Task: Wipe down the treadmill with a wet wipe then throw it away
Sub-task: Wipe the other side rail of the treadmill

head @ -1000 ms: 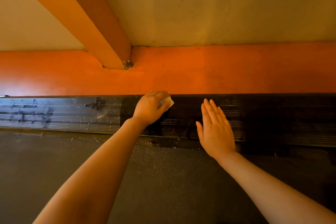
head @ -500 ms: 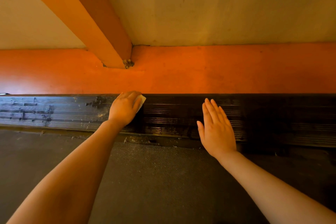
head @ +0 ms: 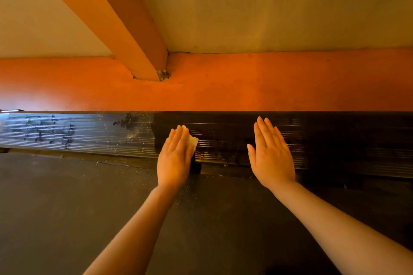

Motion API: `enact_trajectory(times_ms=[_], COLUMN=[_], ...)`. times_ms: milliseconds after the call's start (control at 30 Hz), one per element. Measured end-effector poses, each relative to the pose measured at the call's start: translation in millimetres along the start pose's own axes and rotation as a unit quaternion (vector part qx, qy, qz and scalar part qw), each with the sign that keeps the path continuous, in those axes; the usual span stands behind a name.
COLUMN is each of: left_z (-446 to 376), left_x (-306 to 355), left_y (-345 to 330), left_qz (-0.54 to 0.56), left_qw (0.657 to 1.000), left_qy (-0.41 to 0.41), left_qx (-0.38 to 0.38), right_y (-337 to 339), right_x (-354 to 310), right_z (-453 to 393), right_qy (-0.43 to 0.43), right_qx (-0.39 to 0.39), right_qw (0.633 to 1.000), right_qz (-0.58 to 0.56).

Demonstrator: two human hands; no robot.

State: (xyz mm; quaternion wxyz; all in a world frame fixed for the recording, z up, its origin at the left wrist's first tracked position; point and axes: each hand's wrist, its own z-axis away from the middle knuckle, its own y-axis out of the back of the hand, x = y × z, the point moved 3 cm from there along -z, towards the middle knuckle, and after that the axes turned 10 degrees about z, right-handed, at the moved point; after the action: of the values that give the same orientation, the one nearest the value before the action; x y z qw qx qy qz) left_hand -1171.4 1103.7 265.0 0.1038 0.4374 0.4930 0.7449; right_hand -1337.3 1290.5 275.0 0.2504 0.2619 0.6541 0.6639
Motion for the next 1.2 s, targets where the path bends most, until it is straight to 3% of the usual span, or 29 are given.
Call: enact_trajectory(times_ms=[300,467,800,1000,1200], left_z=[22,22,12,11,8], left_x=[56,68,45,-8,-19], left_y=[-39,-51,-34,-8,5], left_qz=[-0.009,-0.011,-0.048,-0.030,-0.052], left_qw=[0.983,0.964,0.944,0.956,0.956], left_qy=[-0.177,-0.263,-0.325,-0.292,-0.289], left_qx=[-0.046,-0.023,-0.031,-0.013,-0.026], right_y=[1,0,1,0,2], right_x=[0,0,1,0,0], right_z=[0,0,1,0,0], right_qy=[0.001,0.002,-0.001,-0.002,0.001], right_qx=[0.003,0.002,-0.001,-0.005,-0.018], right_qw=[1.000,1.000,1.000,1.000,1.000], right_qz=[-0.009,-0.013,-0.019,-0.018,-0.012])
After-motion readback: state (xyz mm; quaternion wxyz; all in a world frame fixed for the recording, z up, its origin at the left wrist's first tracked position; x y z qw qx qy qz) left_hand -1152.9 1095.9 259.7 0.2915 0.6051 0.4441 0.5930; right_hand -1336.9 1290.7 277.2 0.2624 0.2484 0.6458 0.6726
